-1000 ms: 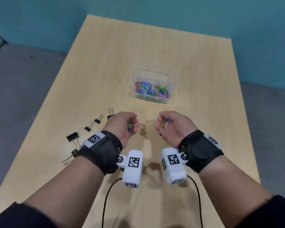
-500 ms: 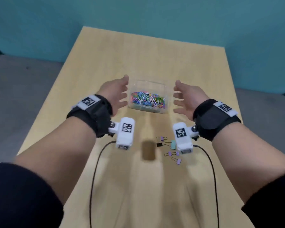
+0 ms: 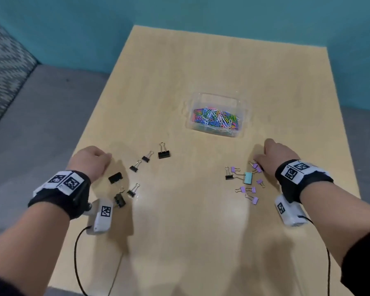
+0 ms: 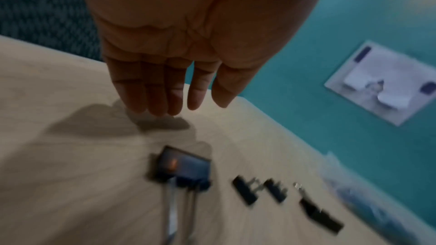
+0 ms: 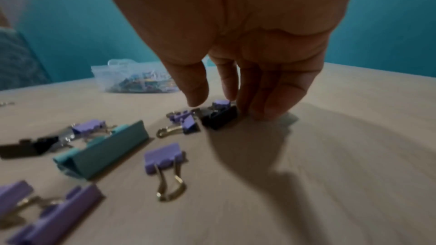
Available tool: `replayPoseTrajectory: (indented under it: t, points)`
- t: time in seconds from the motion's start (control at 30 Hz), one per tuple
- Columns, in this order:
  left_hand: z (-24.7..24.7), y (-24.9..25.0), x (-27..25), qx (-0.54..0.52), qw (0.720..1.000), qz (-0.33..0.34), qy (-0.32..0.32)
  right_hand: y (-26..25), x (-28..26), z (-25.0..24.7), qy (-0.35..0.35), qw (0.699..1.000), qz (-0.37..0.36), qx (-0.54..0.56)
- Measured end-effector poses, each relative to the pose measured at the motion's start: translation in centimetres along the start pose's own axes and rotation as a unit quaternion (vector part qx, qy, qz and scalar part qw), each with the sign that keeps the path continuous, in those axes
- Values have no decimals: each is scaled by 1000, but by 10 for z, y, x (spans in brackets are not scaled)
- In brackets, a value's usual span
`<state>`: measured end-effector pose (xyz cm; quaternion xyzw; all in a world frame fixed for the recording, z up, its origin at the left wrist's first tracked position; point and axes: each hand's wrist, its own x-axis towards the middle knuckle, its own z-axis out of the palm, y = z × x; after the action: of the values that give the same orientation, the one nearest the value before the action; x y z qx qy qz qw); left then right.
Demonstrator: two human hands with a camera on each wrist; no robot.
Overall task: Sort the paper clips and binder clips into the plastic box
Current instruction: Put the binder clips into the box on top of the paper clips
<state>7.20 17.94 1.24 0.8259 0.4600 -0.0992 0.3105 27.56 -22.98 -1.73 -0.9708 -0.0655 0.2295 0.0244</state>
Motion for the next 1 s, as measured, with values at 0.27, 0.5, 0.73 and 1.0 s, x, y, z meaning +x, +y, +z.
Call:
replayPoseTrajectory:
  t: [0.27, 0.5, 0.73, 1.0]
  points:
    - [28, 17, -11, 237, 967, 78, -57, -8, 12, -3, -10, 999, 38, 25]
    - [32, 20, -13, 211, 970, 103, -56, 24, 1, -2, 35, 925, 94, 366]
    - [15, -7, -10, -512, 837, -91, -170, 32, -38, -12, -52, 421, 170, 889]
    - [12, -48, -26, -574, 796, -144, -125, 19, -32, -1, -3, 826, 165, 540]
